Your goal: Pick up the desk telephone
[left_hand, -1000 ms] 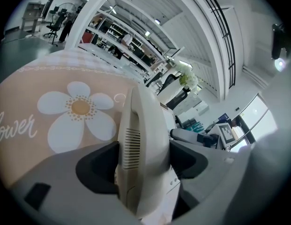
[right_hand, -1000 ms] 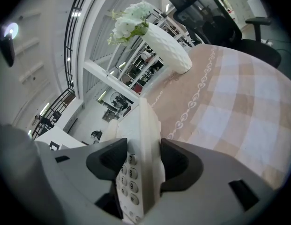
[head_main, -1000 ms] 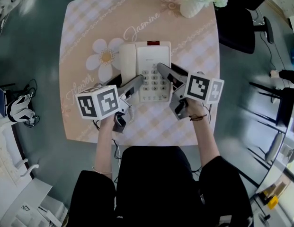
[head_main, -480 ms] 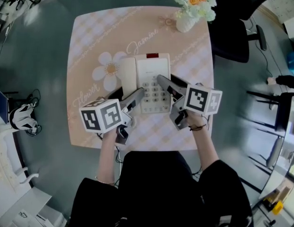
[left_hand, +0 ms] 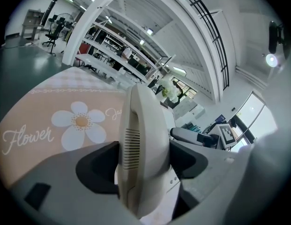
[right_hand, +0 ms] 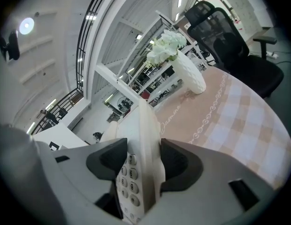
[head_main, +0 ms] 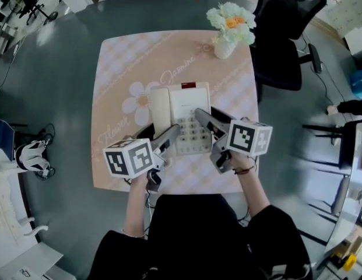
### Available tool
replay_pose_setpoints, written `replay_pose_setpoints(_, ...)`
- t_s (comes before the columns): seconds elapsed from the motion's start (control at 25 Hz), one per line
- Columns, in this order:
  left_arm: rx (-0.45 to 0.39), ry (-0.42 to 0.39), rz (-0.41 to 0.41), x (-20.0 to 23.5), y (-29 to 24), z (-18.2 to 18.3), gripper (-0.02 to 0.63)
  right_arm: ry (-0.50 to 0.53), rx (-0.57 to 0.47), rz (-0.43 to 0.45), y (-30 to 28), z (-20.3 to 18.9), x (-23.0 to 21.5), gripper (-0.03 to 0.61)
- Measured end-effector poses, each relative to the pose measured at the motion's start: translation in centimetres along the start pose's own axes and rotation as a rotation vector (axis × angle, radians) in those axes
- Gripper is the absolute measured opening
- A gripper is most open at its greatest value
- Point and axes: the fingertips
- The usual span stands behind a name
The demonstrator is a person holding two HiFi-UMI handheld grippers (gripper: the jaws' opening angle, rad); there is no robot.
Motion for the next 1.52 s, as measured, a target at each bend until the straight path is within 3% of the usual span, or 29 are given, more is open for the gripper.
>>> replay_pose_setpoints(1.52,-0.101,-0.098,-0.032,-6.6,6.6,0.8,0.325,0.069,-0.121,0.068,7.7,0.4,6.8,0.207)
Point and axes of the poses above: the fingertips, and each gripper's own axes: y backward along the fingers, x to its left, z out of its top, and after that the axes turned 7 degrees about -y, right-handed
